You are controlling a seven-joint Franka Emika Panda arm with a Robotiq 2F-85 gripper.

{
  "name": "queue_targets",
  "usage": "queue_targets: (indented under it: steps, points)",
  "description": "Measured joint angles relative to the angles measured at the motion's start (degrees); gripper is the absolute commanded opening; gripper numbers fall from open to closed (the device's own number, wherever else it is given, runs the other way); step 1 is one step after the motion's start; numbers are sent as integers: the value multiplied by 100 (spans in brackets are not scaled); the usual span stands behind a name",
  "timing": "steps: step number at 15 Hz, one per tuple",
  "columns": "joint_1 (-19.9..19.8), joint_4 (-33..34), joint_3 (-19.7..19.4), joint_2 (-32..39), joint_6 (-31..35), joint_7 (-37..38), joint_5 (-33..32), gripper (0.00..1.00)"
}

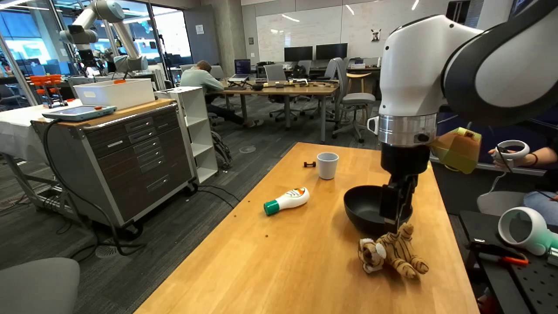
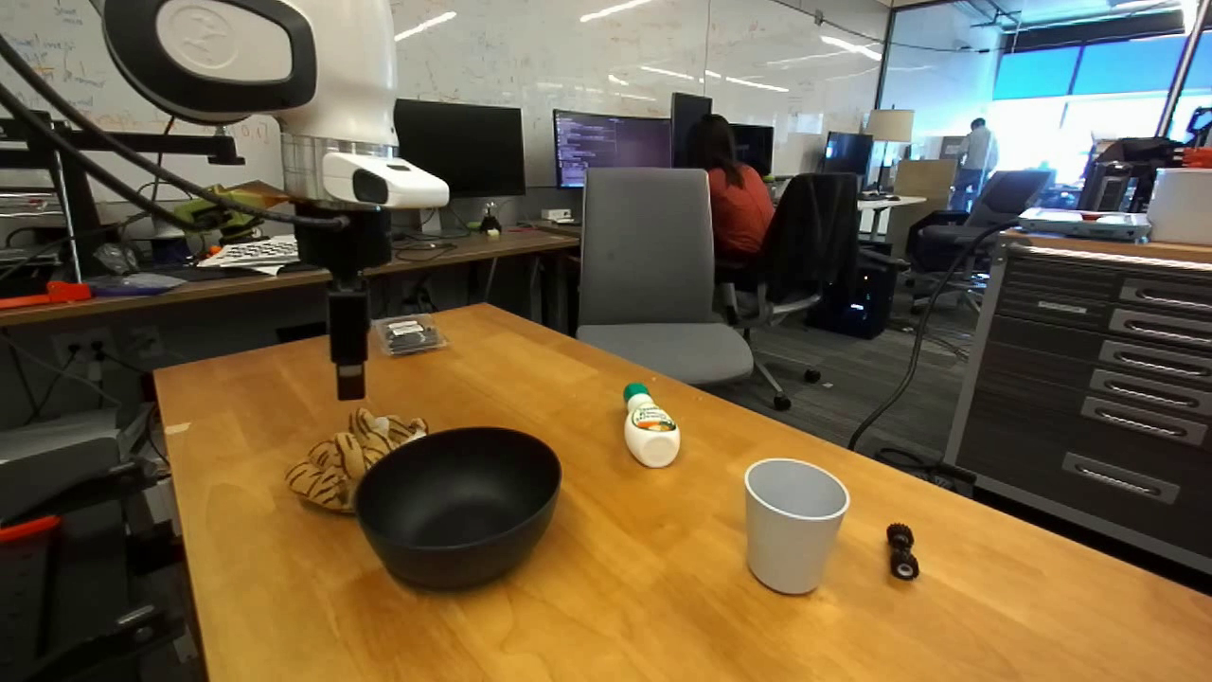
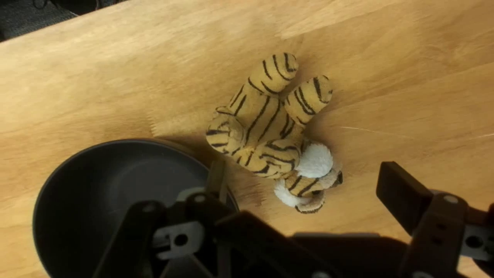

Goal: Put the tiger plushy in the black bowl

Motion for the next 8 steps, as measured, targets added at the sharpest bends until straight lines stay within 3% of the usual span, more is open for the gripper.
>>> queue_targets:
  steps: [8]
  points:
    - [-6, -7, -66, 370, 16, -3, -34, 100]
